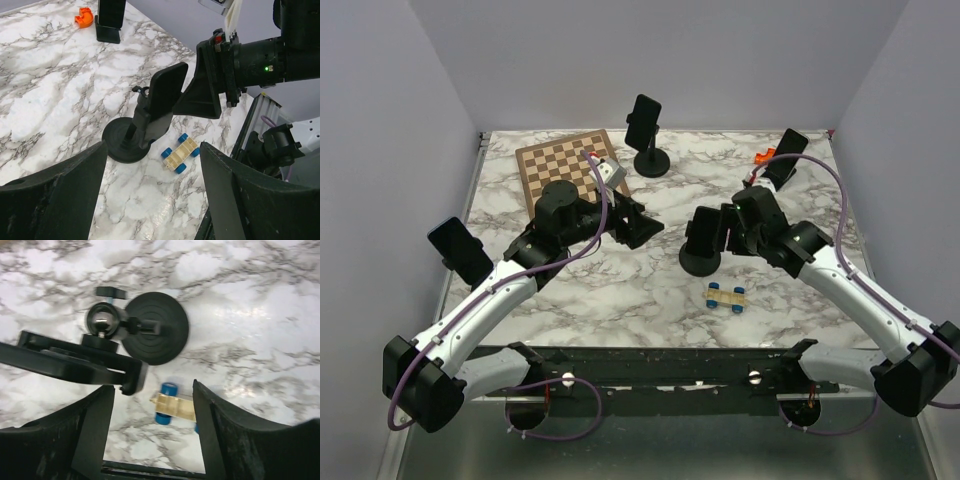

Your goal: Remove the phone from the phone stand

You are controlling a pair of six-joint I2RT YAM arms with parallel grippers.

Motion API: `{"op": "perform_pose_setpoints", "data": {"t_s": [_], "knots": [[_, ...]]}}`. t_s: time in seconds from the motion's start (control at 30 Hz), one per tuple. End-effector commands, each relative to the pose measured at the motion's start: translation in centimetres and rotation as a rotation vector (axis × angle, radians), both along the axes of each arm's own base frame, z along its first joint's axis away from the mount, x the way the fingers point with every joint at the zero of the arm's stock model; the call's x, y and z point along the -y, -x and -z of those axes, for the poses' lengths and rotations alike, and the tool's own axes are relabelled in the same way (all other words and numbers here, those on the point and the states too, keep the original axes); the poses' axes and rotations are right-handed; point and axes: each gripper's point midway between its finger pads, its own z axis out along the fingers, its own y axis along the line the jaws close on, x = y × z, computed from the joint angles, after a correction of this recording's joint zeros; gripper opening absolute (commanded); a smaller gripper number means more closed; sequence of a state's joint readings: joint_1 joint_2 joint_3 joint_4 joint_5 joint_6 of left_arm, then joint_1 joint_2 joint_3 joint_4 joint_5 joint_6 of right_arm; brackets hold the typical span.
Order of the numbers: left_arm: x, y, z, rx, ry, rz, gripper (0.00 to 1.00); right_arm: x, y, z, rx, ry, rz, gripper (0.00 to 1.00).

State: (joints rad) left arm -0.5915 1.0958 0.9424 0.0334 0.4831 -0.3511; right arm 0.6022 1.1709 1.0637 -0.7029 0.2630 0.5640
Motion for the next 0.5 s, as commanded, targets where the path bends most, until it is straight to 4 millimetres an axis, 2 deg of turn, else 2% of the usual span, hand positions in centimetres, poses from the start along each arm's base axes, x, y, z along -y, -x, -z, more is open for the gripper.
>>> {"op": "perform_pose_setpoints", "data": {"t_s": [0.0,0.03,0.07,0.1,0.37,0.47], "knots": [[0.0,0.2,-2.0,0.042,0.019,0.001,0.82,4.6,0.8,-1.0,0.009,0.168,0.129,0.78],[0.0,0.2,-2.1,0.042,0.021,0.0,0.82,4.8,0.9,-1.3,0.013,0.167,0.139,0.84],[0.0,0.2,-2.1,0.043,0.022,0.0,0.82,4.9,0.9,-1.6,0.016,0.159,0.148,0.95],[0.0,0.2,-2.1,0.043,0.022,0.001,0.82,4.6,1.0,-1.9,0.018,0.144,0.14,1.0],[0.0,0.1,-2.0,0.042,0.013,-0.007,0.83,-0.9,2.0,-5.8,0.096,-0.185,-0.046,1.0],[0.0,0.0,-1.9,0.037,0.009,-0.015,0.82,-2.0,2.1,-7.6,0.089,-0.251,-0.064,1.0]]}}
